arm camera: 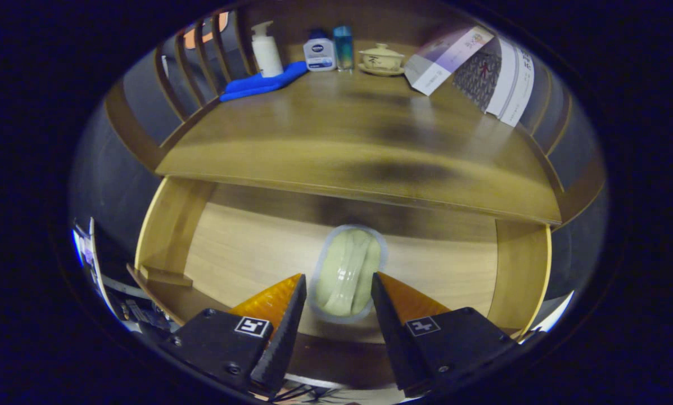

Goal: Pull open the drawer, take out the items inside it, and place them on the countertop above the cabinet.

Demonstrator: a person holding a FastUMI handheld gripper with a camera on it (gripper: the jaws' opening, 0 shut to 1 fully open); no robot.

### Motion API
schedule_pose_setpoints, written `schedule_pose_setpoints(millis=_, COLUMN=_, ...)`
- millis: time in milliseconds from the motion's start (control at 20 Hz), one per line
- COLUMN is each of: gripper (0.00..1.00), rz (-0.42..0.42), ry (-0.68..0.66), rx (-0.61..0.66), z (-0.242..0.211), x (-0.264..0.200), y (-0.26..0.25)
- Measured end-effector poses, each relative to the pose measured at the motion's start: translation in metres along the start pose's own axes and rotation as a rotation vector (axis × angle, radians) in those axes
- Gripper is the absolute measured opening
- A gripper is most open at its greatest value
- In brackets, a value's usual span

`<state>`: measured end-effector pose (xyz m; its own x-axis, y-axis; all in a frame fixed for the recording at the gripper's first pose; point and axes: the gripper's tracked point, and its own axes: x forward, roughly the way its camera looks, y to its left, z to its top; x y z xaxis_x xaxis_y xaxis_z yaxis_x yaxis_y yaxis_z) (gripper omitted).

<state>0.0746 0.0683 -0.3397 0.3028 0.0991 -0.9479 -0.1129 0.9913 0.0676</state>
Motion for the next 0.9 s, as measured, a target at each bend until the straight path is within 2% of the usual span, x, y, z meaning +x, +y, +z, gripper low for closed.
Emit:
schedule_pose_setpoints(millis=400, gripper=0.67, rz=-0.039, ry=0.088, rx=0.018, z=0.001, x=0.025, y=-0.009)
schedule_pose_setpoints(millis=700, gripper=0.57, rz=-0.059, ry=0.102, rx=0.007, z=0.0, x=0.03, y=-0.008)
schedule_pose_setpoints(millis=900, gripper=0.41, rz=-0.033, ry=0.104, rx=0.046, z=0.001, x=0.029, y=-0.005)
